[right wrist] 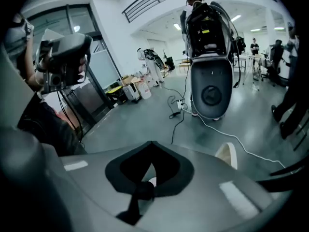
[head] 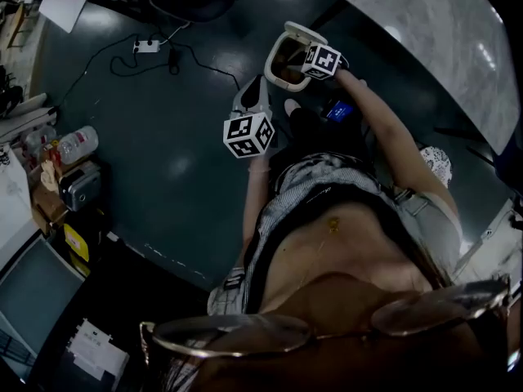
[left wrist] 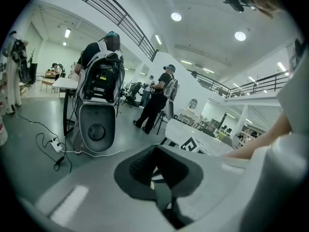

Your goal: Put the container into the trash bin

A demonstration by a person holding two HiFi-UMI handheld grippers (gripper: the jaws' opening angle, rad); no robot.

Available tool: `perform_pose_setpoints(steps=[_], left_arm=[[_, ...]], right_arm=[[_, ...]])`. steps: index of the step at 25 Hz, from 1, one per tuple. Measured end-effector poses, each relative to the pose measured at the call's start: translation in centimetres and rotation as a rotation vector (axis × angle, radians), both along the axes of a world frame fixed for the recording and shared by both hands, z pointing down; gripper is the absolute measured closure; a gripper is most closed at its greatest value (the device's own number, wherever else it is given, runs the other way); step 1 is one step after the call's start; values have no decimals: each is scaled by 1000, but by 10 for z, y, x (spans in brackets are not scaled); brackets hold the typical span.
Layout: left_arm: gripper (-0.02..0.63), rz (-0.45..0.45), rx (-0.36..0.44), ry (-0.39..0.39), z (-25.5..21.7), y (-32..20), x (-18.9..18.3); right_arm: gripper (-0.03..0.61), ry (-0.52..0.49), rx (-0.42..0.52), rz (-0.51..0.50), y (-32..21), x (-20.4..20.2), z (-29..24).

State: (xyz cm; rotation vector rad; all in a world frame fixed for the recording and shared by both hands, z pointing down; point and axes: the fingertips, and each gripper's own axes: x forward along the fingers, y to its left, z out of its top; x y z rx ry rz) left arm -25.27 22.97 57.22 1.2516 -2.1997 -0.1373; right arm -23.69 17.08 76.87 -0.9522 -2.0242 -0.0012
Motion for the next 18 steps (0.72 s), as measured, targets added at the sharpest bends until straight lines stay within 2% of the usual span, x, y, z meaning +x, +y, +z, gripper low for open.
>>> perform_pose_setpoints(steps=[4, 10, 14, 18], left_arm=[[612, 32, -1, -11, -1, -10, 3], [612, 81, 9, -48, -16, -26, 16], [613, 134, 38, -92, -33, -42, 23], [612, 171, 104, -143, -70, -52, 27]], right_arm=[[554, -91, -12, -6, -3, 1, -40], [552, -313, -38, 51, -16, 8, -137], [552, -480, -24, 122, -25, 16, -203], [552, -621, -26, 224, -29, 20, -265]])
